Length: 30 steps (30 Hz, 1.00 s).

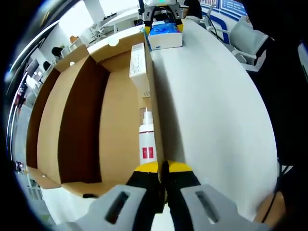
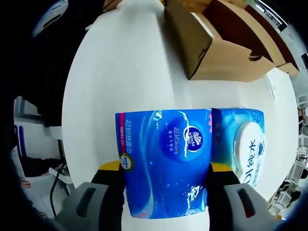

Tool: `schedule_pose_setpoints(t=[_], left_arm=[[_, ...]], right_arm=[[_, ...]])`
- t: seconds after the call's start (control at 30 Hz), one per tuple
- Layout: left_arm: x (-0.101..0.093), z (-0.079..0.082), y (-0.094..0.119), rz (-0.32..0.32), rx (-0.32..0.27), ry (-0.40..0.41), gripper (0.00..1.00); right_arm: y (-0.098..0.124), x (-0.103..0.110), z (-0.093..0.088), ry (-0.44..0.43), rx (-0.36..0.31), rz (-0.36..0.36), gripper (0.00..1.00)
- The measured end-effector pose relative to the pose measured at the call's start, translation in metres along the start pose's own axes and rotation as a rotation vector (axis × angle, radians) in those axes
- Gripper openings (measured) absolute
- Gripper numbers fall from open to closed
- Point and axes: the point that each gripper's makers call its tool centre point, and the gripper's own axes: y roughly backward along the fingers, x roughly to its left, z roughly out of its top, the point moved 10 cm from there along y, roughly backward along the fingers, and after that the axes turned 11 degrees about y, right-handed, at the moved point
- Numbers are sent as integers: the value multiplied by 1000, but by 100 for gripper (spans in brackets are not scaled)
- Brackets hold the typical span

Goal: Operate the shoe box by opening the lid, removing the specified soft item, and placing it in the target area until the item is outside and the box remains undamaged.

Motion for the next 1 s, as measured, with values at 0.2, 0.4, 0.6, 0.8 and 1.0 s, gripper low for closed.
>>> schedule_pose_setpoints(t=[0.2, 0.4, 0.6, 0.8, 1.0], left_arm=[[0, 0, 0, 0, -2, -1, 3], [0, 0, 0, -2, -2, -3, 3], [0, 0, 0, -2, -1, -3, 3], [0, 0, 0, -1, -1, -5, 3], [0, 1, 0, -1, -1, -3, 3]], right_arm=[[1, 0, 1, 16, -1, -1, 70], [4, 0, 2, 29, -5, -7, 70], [12, 0, 3, 19, -19, -21, 71], [16, 2, 1, 31, -5, -31, 67], [29, 6, 5, 29, -4, -44, 66]])
